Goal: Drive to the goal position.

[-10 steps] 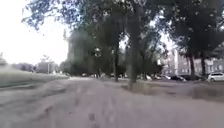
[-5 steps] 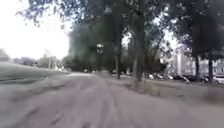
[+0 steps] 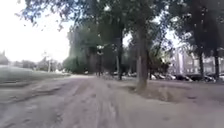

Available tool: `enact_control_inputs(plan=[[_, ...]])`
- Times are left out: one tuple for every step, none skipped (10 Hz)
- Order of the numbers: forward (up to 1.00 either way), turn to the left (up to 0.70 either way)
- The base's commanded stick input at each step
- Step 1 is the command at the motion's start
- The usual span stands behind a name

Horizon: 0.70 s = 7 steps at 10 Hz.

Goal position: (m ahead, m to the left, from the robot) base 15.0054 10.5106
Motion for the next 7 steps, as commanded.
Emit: enact_control_inputs(plan=[[0.85, 0.34], [0.85, 0.13], [0.85, 0.0], [0.85, 0.0], [0.85, 0.14], [0.85, 0.34], [0.85, 0.09]])
